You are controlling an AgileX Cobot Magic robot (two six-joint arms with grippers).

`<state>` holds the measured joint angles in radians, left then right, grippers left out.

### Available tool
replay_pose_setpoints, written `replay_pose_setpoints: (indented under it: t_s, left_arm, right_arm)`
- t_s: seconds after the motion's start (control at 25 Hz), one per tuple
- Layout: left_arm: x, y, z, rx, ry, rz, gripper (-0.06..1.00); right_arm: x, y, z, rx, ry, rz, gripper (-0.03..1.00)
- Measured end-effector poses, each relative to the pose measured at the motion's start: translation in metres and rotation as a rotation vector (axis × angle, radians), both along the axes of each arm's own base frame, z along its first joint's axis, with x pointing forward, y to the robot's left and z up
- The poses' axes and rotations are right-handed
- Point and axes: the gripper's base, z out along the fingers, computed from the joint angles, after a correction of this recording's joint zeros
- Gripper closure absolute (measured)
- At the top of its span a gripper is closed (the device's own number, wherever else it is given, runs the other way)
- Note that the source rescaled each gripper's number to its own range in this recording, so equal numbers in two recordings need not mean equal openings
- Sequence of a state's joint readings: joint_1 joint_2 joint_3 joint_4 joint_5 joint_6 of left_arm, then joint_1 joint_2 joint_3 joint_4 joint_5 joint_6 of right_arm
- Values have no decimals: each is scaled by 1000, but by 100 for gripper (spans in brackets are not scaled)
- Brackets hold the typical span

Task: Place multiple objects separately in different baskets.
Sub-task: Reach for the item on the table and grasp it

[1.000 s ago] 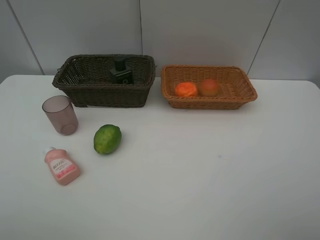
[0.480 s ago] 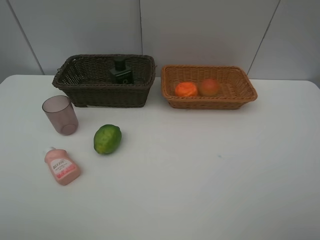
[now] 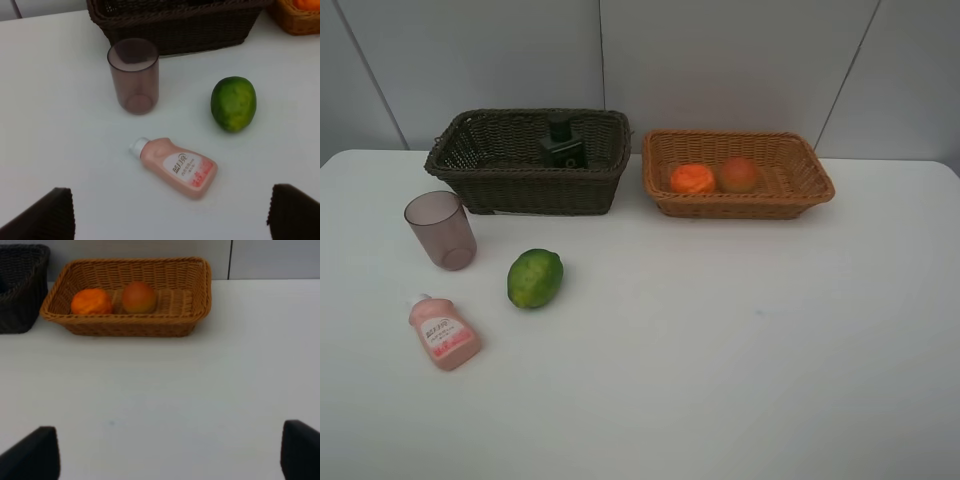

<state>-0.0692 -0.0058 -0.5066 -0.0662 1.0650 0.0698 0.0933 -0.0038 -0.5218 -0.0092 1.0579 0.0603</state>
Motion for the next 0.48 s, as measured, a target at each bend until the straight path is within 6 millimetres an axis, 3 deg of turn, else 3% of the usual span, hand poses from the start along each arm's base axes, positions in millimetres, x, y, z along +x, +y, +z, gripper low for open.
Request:
replay_pose_setpoints:
  t_s: [0.24, 0.48]
  left_arm:
    - [11, -3, 12, -47, 27, 0, -6]
    - [67, -5, 38, -29, 101, 24, -6]
  right_arm:
    - [0, 0, 0, 0, 0, 0, 10]
    - [0, 0, 0, 0, 0, 0, 10]
